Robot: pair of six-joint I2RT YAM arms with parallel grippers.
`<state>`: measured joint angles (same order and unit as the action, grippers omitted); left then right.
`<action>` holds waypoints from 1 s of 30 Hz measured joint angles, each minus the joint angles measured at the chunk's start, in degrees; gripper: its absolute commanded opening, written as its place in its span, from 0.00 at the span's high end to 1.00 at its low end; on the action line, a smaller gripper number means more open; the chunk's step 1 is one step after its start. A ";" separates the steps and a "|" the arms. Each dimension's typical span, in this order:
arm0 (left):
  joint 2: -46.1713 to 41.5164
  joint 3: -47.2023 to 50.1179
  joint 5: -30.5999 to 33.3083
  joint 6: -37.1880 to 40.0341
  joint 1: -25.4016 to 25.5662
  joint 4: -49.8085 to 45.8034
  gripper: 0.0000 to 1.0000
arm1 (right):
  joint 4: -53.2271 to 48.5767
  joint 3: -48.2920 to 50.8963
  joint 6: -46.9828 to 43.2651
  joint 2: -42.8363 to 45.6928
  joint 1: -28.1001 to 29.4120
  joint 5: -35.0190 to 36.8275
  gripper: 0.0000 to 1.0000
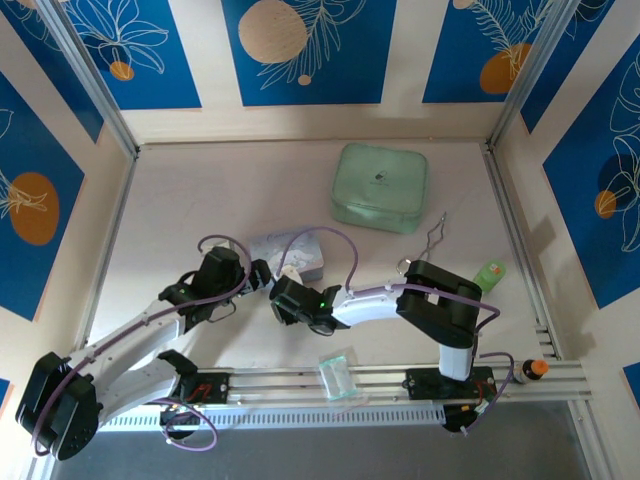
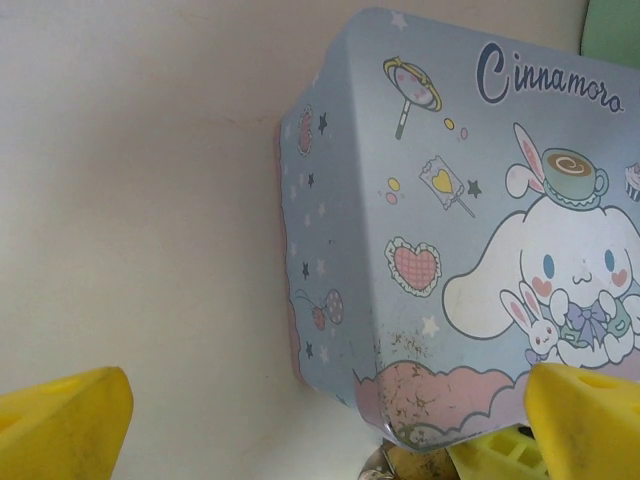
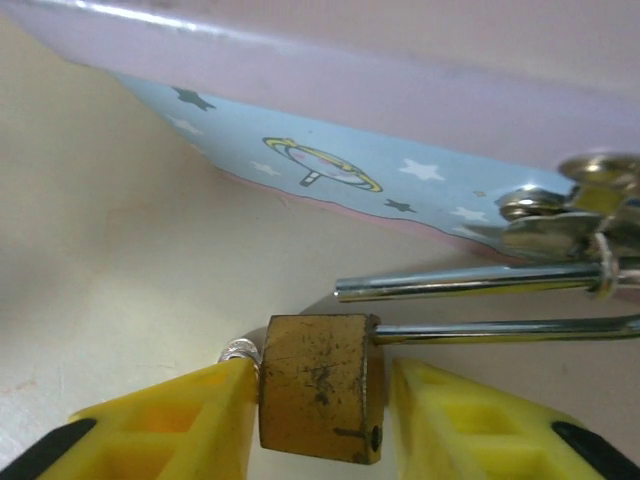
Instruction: Unlock the padlock with the key
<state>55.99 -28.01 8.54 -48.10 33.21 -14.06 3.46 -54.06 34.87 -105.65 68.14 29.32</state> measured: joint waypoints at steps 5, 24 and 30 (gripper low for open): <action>0.48 0.02 0.13 0.24 0.00 0.37 0.01 | 3.28 2.19 0.09 0.87 -1.07 -2.47 0.72; 13.35 -6.23 4.42 1.79 0.02 2.19 0.09 | 15.43 13.14 3.34 6.60 -6.25 -14.75 0.87; 13.64 -6.51 5.27 2.25 0.02 2.51 0.10 | 19.71 15.91 6.16 6.97 -8.83 -19.28 0.89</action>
<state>69.63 -34.52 13.80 -45.84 33.23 -11.55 23.18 -38.15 41.04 -98.67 59.31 10.04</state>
